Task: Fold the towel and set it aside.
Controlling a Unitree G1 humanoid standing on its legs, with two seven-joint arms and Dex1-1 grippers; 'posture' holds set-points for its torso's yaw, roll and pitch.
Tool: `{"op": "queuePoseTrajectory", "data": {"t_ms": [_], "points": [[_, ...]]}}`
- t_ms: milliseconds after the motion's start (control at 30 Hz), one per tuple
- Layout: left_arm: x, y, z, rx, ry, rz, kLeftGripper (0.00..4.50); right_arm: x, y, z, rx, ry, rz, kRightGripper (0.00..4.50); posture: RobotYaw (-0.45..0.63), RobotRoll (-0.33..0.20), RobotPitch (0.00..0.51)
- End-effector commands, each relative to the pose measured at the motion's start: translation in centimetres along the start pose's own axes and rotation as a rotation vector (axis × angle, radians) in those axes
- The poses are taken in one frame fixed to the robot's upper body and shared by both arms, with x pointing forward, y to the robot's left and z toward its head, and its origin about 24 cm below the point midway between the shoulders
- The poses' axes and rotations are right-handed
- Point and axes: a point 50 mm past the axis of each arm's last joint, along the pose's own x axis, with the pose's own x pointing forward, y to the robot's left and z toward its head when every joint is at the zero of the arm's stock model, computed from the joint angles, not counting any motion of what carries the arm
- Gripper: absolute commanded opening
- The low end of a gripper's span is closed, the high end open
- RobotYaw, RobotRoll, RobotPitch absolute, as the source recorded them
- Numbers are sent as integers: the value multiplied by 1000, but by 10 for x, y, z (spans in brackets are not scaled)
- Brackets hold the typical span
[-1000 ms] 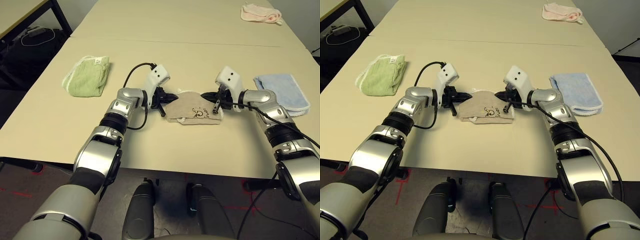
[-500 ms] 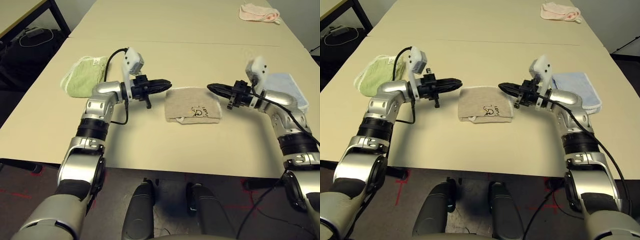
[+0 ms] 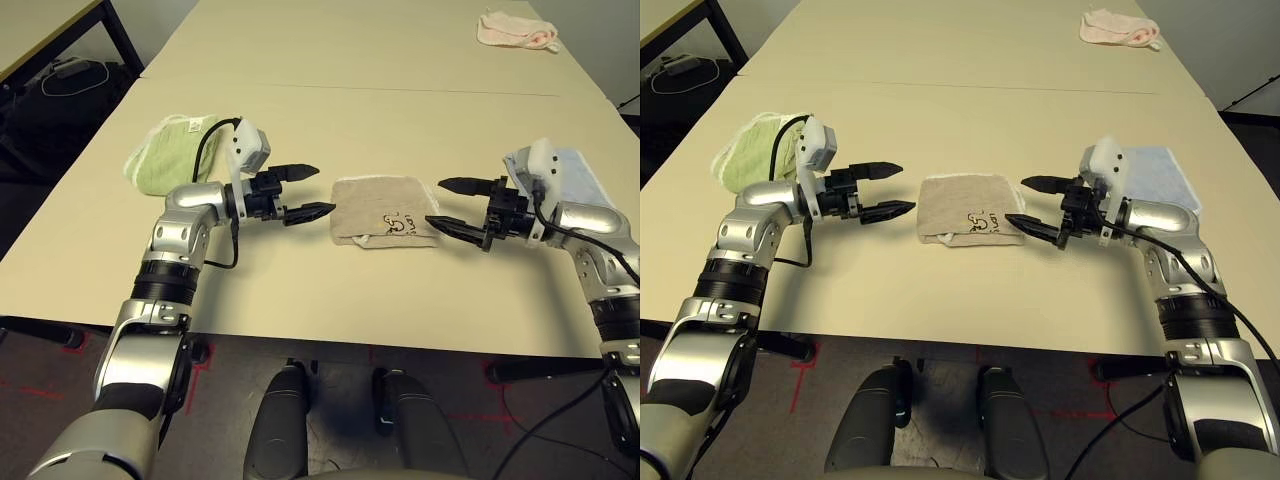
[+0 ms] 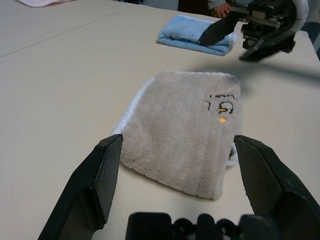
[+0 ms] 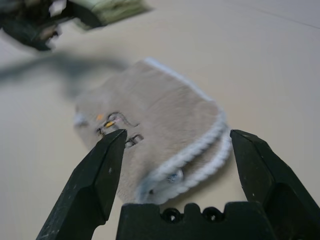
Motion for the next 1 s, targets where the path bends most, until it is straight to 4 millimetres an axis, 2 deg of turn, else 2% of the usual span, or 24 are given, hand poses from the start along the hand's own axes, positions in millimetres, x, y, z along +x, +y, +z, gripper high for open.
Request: {"op": "queuePoseTrajectory", "data": {"t_ms": [33,167,333,400,700,1000], "points": [[-3,-4,0,-10,-7,3,4500,-5,1,-2,163,-45,-82,4465,46,0,112],[-2,-7,0,-23,-2,4,4500,2,4,-5,279,-25,-117,4465,48,0,119],[1,-11,-1,-32,-1,3,4500,12,14,-15,560,2,-129,4465,59,0,130],[1,-12,-2,-33,-3,3,4500,13,15,-17,623,1,-152,4465,60,0,133],[3,-23,-10,7,13,-73,4500,16,11,-21,774,47,-240,4465,62,0,147],[7,-27,-13,67,22,-130,4500,8,13,-30,817,126,-258,4465,51,0,155]]}}
